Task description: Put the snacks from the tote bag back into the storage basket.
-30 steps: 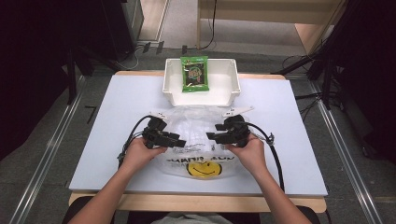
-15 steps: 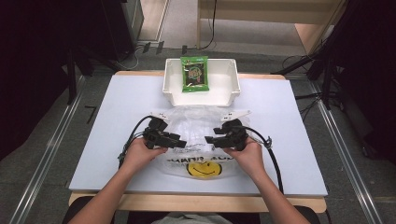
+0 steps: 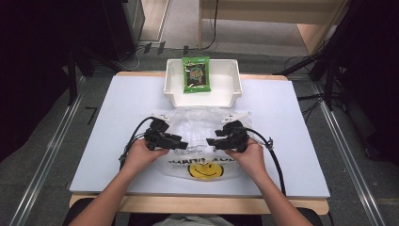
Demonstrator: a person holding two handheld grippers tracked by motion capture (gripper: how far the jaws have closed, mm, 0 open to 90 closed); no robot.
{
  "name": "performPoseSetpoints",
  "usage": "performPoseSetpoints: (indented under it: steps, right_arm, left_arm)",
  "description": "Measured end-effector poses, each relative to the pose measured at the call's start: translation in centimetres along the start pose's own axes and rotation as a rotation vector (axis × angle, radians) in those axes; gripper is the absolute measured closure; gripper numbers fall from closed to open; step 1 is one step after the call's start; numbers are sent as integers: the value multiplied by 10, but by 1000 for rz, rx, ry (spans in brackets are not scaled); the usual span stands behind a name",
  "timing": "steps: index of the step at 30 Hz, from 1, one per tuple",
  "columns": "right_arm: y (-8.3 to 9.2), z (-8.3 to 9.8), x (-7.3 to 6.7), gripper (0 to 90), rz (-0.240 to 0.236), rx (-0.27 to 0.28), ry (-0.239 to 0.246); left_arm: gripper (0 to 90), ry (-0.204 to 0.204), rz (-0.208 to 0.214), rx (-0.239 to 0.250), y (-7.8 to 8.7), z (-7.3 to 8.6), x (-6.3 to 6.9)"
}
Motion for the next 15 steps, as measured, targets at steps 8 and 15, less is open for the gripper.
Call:
performPoseSetpoints:
  steps: [8,15]
  right_arm:
    - [-1,1,1,468,-2,-8,2]
    - [0,0,1,454,-3,-2,4]
  left_arm:
    - [475,0,2,1,0,0,0]
    - [461,6,25,27,5,-4,2]
Point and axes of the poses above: each handheld gripper's, and its own axes: y roughly backward along the jaws, z roughly out of its underside, x roughly to its right, the point moved 8 cm from there along -y, roughly forward along the jaws, and after that the axes turned 7 degrees about -z, right-handed, at the moved point
